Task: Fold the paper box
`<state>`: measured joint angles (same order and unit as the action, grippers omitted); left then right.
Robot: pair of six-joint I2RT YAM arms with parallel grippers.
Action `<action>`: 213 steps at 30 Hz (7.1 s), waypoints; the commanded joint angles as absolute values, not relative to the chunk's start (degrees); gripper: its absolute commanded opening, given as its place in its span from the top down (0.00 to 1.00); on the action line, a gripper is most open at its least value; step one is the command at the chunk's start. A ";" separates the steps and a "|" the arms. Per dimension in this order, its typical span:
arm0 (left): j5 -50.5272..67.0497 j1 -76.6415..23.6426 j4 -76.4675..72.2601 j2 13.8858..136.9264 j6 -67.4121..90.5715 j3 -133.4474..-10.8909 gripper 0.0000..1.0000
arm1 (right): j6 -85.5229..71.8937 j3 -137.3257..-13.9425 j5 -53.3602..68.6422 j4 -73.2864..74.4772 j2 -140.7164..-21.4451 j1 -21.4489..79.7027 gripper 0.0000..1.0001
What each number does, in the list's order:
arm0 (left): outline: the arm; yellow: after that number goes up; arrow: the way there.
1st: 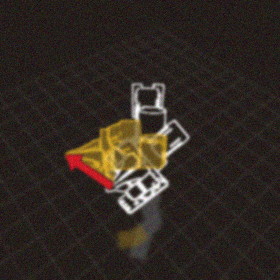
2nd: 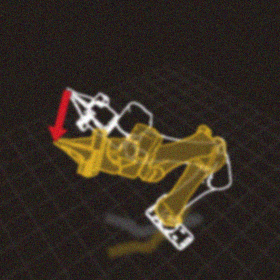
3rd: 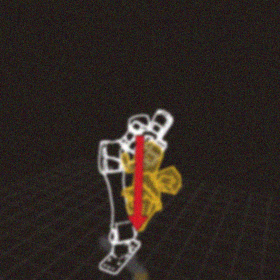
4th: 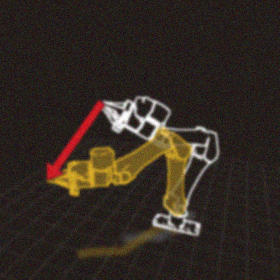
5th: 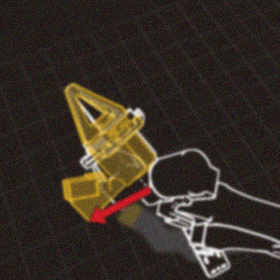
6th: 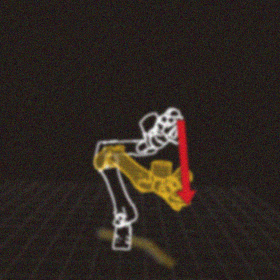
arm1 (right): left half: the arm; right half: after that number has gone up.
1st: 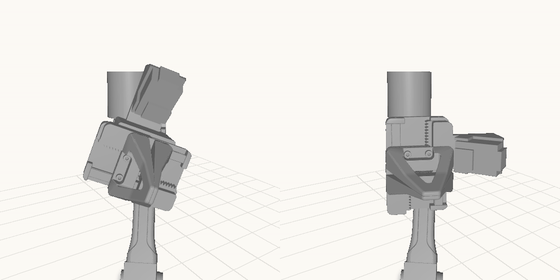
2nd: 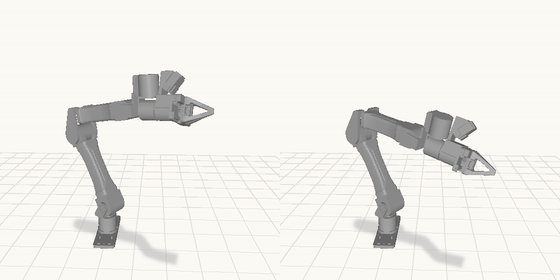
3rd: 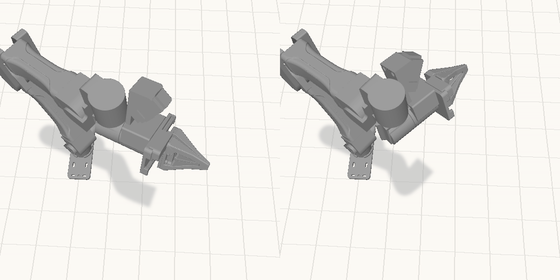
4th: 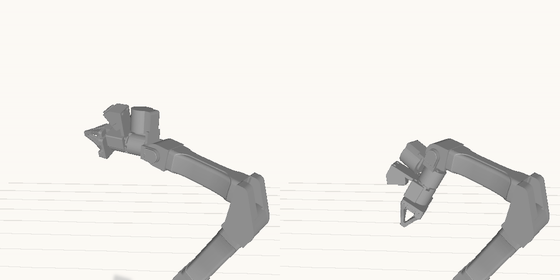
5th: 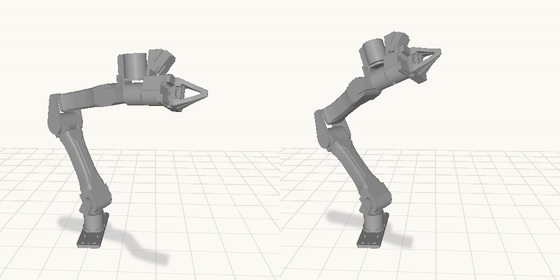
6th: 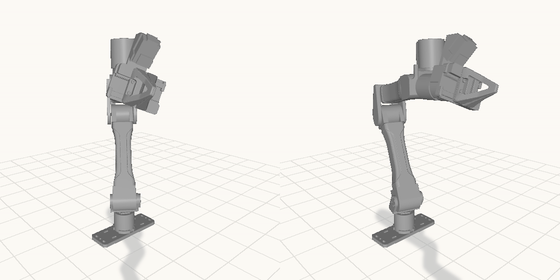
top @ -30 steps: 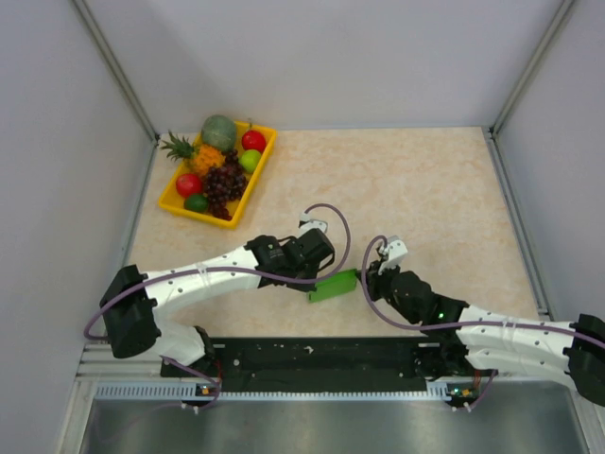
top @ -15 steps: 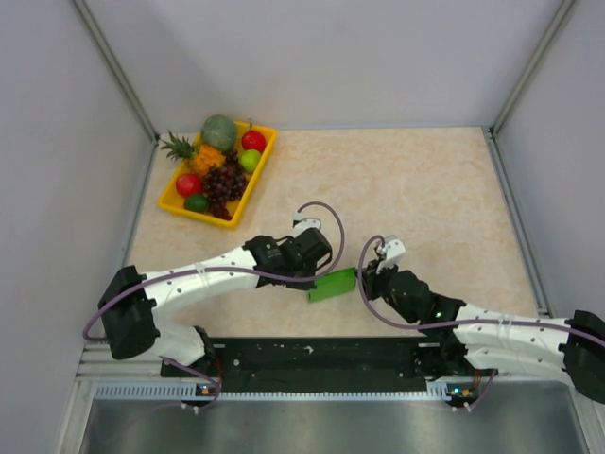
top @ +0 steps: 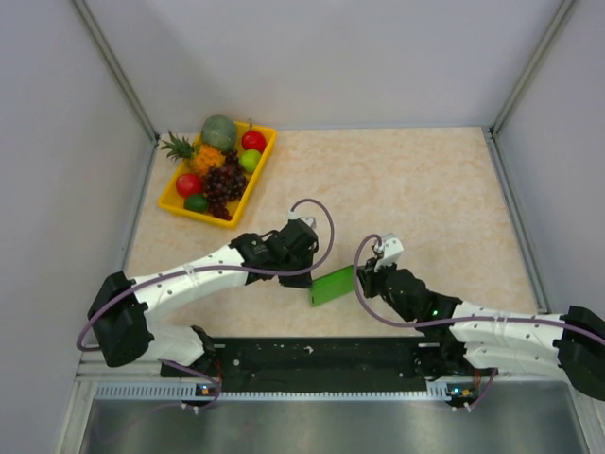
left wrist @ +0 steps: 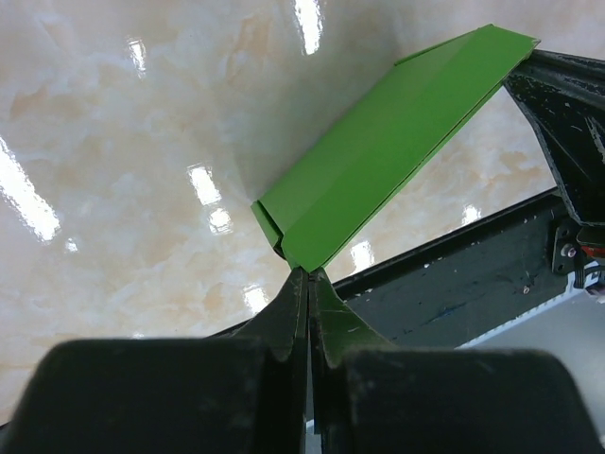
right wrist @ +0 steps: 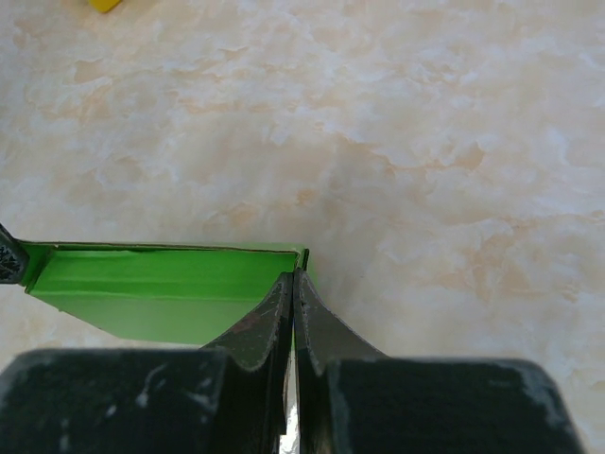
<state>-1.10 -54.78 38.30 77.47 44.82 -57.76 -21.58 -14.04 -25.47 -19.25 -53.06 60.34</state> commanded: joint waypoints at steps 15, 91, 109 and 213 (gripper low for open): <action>-3.95 -55.02 26.37 79.28 49.12 -61.79 1.00 | -22.33 -16.00 -16.44 -17.49 -57.22 62.40 1.00; -9.38 -58.45 25.56 57.23 34.46 -49.65 0.60 | -15.29 -13.63 8.45 -5.63 -36.84 57.29 0.32; 10.29 -38.68 31.03 69.69 36.21 -57.39 0.02 | -14.50 -21.35 -5.61 -10.38 -53.59 65.65 0.47; 9.40 -46.23 37.18 84.98 54.12 -66.71 0.23 | -2.55 -24.35 -5.10 -15.73 -60.12 62.75 0.80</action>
